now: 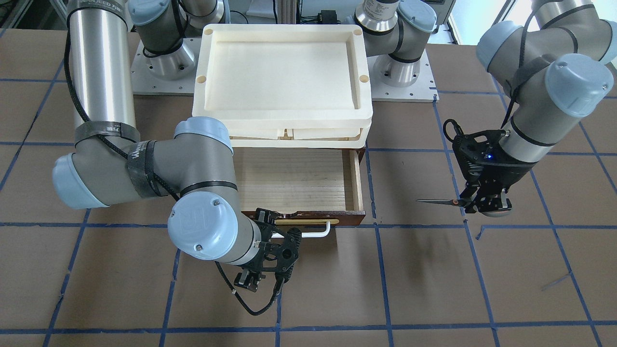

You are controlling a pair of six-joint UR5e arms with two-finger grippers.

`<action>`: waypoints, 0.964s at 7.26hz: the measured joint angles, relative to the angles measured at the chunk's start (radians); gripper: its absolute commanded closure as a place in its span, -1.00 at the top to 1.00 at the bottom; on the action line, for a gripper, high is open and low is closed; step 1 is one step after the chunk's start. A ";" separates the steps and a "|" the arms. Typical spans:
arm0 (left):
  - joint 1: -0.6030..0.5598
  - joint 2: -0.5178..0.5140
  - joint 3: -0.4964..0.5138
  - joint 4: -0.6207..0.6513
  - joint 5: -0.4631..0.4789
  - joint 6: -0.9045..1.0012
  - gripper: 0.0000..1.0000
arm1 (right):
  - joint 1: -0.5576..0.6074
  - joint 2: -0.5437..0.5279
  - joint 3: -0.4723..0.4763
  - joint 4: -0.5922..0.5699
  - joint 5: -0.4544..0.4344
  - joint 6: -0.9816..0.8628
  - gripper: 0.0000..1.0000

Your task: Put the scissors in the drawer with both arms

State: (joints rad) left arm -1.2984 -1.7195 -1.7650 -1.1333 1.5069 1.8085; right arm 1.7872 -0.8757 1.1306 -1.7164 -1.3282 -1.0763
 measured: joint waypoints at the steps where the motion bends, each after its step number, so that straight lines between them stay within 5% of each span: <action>1: -0.003 0.006 0.013 -0.025 -0.010 -0.007 -0.74 | 0.000 0.010 -0.016 0.000 0.002 0.001 1.00; 7: -0.028 0.022 0.058 -0.095 -0.035 -0.015 -0.74 | -0.009 0.041 -0.065 0.000 0.026 0.004 1.00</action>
State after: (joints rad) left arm -1.3267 -1.6979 -1.7067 -1.2284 1.4717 1.7934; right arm 1.7784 -0.8344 1.0654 -1.7165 -1.3019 -1.0720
